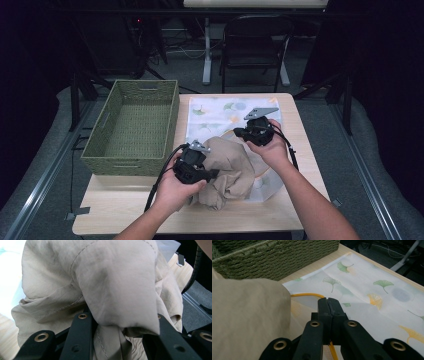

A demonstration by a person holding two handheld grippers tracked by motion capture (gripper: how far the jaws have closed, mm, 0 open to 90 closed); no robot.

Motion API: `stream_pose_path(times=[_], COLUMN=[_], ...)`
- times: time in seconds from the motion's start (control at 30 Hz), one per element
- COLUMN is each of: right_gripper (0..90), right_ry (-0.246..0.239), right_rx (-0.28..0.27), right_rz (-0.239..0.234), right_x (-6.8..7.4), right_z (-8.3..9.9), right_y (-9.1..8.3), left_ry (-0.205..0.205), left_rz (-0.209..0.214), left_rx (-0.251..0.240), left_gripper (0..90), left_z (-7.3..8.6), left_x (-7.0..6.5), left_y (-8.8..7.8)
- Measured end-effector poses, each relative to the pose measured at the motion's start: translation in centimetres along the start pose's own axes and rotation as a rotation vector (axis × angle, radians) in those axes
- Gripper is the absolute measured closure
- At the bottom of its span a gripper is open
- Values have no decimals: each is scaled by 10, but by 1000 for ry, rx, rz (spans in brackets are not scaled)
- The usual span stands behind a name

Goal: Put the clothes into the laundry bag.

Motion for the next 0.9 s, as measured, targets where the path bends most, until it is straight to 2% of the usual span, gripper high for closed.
stream_pose_path(times=[0.3, 0.67, 0.9], right_gripper=[898, 898, 898], right_ry=[7, 2, 1], right_rx=[-3, -5, -9], right_rz=[-5, -6, -8], right_x=[0, 1, 1], right_z=[0, -1, -1], right_y=[-1, 0, -2], left_ry=[-2, 18, 22], left_rz=[16, 29, 27], left_rx=[12, 25, 37], left_gripper=[700, 701, 701], left_z=[-3, -5, -7], left_x=[-2, -12, -11], left_y=[17, 35, 50])
Point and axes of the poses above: each handheld gripper's, and its own axes: y roughly forward along the jaws, z roughly out of its underside, x roughly to its left, the point moved 6 cm from there along y, roughly forward along the jaws, and after that the axes turned 2 degrees about z, right-handed, at the moved point
